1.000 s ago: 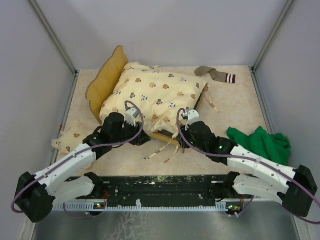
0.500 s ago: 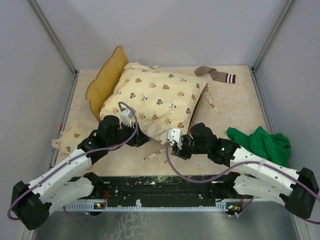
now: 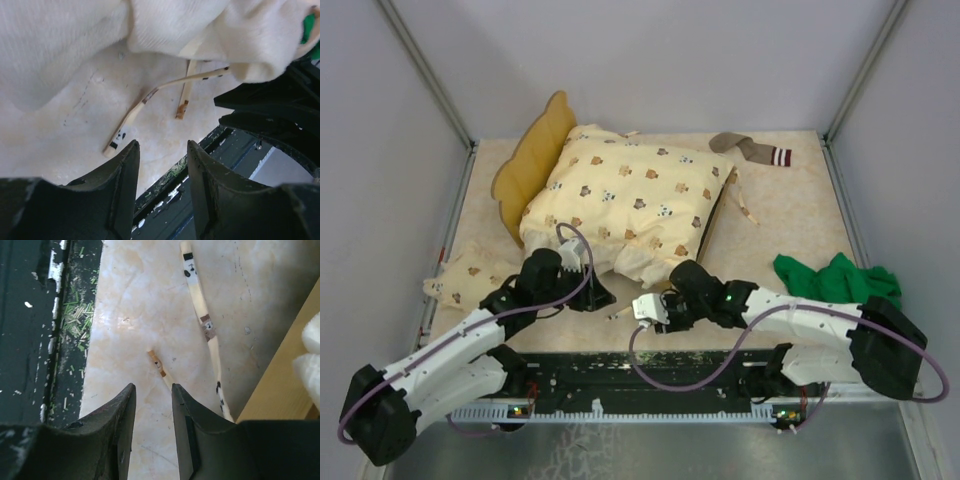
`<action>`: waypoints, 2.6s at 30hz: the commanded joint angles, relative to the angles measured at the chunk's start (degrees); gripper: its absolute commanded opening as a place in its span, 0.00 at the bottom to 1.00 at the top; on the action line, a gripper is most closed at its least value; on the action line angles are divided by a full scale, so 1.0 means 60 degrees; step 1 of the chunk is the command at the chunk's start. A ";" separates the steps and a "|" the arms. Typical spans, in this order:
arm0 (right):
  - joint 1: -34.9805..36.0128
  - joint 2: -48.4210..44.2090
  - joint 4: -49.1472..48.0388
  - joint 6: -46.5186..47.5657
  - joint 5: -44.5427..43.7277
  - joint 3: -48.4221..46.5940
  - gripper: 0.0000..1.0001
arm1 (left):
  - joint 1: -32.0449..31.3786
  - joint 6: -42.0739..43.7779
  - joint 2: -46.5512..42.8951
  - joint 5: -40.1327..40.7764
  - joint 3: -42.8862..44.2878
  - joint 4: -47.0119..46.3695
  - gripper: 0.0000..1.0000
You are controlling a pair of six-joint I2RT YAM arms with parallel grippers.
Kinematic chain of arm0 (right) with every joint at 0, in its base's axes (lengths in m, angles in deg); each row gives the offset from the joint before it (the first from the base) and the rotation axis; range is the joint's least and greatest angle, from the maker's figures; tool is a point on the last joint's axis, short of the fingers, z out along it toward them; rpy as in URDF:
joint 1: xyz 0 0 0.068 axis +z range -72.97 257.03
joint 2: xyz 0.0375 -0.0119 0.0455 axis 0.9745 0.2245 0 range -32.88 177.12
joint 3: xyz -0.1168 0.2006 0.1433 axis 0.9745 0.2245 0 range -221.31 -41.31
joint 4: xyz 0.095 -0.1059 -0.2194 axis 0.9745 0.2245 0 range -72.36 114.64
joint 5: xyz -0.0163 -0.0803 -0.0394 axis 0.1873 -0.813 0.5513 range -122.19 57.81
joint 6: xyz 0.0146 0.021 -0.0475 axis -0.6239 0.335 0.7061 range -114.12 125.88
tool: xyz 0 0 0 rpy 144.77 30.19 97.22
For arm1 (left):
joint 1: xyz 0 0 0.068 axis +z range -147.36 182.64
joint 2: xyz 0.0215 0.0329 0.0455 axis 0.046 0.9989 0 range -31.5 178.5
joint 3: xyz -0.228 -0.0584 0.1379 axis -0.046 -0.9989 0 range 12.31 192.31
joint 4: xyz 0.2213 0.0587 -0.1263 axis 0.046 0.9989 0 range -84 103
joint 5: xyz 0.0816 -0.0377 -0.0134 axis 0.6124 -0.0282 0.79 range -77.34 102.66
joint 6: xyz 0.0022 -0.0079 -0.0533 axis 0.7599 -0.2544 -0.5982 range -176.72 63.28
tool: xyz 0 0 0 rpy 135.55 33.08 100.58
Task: Set up the pet bed
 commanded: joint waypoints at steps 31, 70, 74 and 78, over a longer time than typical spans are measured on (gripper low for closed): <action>0.0826 -0.1337 -0.3966 -0.1174 0.0248 0.0947 0.00 | -0.0186 -0.1171 0.2459 -0.0197 -0.1165 -0.1410 0.41; 0.0833 -0.0976 -0.6640 -0.5693 -0.1624 0.0844 0.00 | -0.2075 -0.0533 -0.0257 0.0112 -0.0498 -0.2794 0.39; 0.0833 -0.0926 -0.6667 -0.5739 -0.1537 0.0832 0.00 | -0.2078 -0.0677 -0.0095 0.0101 -0.0580 -0.2932 0.19; 0.0833 -0.0810 -0.6487 -0.5613 -0.1428 0.0822 0.03 | -0.2075 -0.0704 0.0025 0.0811 -0.0467 -0.2407 0.00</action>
